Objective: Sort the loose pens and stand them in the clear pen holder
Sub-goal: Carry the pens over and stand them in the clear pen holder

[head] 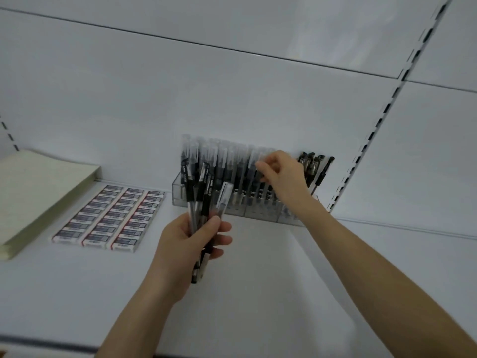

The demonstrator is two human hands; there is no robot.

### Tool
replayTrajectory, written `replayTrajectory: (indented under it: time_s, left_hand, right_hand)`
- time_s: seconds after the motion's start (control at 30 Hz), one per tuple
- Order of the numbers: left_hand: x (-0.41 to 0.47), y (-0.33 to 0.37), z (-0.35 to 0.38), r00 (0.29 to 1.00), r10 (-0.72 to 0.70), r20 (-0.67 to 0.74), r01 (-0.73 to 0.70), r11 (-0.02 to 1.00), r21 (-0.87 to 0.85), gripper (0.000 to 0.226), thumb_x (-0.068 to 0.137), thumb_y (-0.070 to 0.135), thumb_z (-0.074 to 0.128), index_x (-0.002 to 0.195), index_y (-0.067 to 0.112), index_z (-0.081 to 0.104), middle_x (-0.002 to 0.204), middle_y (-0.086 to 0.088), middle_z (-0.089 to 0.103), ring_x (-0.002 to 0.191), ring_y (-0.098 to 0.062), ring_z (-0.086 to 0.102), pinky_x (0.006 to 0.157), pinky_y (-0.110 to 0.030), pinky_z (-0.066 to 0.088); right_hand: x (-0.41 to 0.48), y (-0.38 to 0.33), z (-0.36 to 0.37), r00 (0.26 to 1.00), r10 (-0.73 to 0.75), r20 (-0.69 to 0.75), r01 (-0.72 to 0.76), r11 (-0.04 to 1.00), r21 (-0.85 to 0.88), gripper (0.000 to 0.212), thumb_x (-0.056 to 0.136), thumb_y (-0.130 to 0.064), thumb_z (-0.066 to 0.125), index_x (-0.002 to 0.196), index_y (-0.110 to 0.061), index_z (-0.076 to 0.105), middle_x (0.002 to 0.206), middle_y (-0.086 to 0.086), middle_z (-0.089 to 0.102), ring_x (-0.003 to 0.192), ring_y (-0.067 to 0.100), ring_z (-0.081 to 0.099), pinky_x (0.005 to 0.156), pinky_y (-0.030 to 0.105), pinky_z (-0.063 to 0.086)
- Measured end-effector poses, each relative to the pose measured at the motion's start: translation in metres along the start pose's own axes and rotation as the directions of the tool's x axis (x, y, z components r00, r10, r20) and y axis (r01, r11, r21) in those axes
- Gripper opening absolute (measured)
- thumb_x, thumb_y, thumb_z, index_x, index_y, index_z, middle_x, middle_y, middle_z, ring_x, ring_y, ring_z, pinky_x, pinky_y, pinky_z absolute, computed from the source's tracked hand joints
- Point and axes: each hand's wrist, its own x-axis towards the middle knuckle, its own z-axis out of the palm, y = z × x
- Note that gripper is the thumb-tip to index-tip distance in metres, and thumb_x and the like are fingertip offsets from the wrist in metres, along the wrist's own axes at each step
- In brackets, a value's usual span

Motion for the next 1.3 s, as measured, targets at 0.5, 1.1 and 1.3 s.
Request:
replayTrajectory:
  time_s: [0.5, 1.1, 1.3]
  left_hand:
    - [0.0, -0.003, 0.024, 0.994, 0.006, 0.111, -0.005, 1.0, -0.014, 0.01, 0.09, 0.016, 0.052, 0.098, 0.012, 0.056, 0.08, -0.006, 0.074, 0.072, -0.02, 0.072, 0.057, -0.023, 0.056]
    - [0.006, -0.011, -0.004, 0.997, 0.048, -0.062, -0.041, 0.993, 0.111, 0.008, 0.087, 0.007, 0.058, 0.087, 0.012, 0.064, 0.06, -0.002, 0.06, 0.057, -0.015, 0.055, 0.057, -0.028, 0.046]
    - [0.003, -0.005, 0.001, 0.998, 0.052, -0.031, -0.05, 0.997, 0.062, 0.01, 0.087, 0.007, 0.057, 0.093, 0.01, 0.065, 0.077, -0.004, 0.068, 0.057, -0.006, 0.064, 0.047, -0.017, 0.049]
  right_hand:
    - [-0.067, -0.022, -0.02, 0.955, 0.031, 0.296, -0.161, 0.891, 0.425, 0.012, 0.087, -0.016, 0.059, 0.078, -0.019, 0.066, 0.078, -0.002, 0.069, 0.073, 0.009, 0.066, 0.074, 0.024, 0.056]
    - [0.005, -0.006, -0.026, 1.0, -0.006, 0.0, 0.006, 0.996, -0.093, 0.015, 0.095, -0.022, 0.048, 0.097, -0.009, 0.057, 0.088, 0.01, 0.067, 0.08, 0.024, 0.067, 0.079, 0.043, 0.053]
    - [0.0, 0.004, -0.011, 0.999, -0.001, 0.034, 0.005, 0.991, -0.132, 0.013, 0.094, -0.023, 0.051, 0.085, -0.014, 0.056, 0.082, 0.009, 0.066, 0.078, 0.025, 0.066, 0.078, 0.04, 0.053]
